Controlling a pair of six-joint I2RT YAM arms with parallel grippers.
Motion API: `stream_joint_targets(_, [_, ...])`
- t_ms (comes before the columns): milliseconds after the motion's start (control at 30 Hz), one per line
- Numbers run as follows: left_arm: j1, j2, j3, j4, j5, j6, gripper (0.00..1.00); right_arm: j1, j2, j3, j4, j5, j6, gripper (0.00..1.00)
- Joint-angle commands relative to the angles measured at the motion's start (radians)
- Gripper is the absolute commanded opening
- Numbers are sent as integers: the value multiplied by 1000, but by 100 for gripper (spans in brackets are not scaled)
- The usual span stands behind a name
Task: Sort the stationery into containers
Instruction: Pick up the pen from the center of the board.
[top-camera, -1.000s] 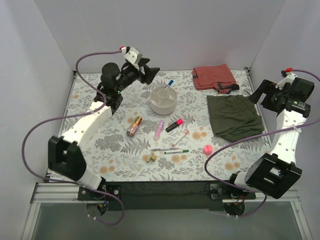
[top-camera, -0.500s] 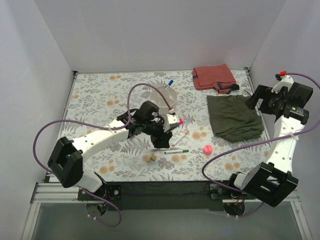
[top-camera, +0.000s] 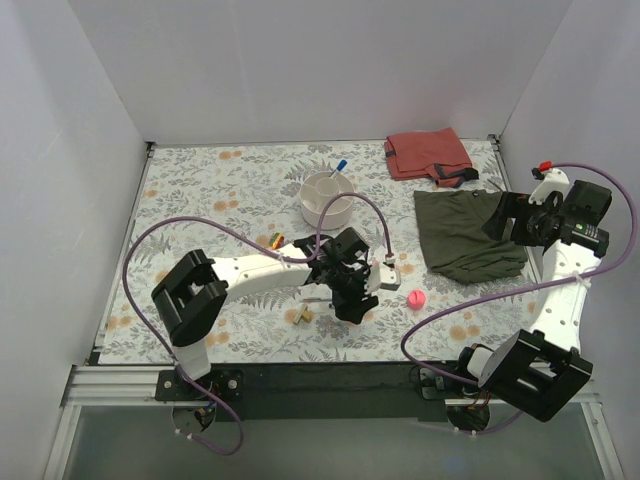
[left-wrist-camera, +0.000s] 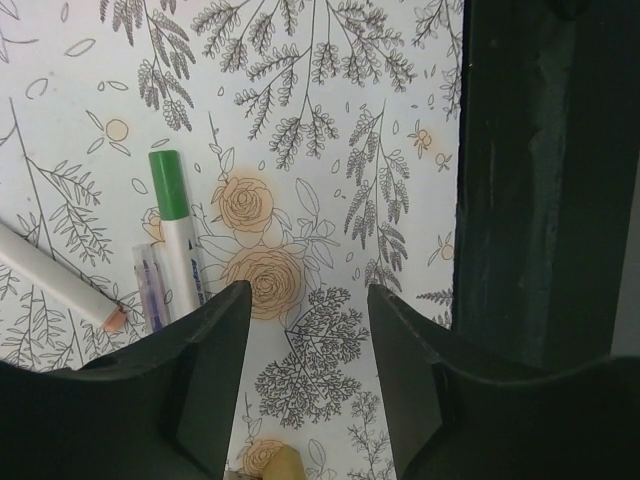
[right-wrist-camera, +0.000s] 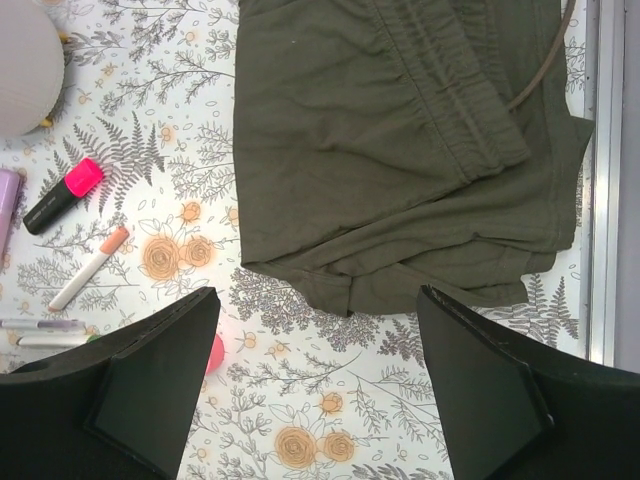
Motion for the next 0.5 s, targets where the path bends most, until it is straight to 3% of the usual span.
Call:
stream_joint_targets(0, [-18,39,57,18,-62,26,50,-4,-35,8,11,-18,-39,89])
stream_joint_targets(467, [-28,187,141,83,-131,27,49,-3,-18,57,26,-102,-48,90])
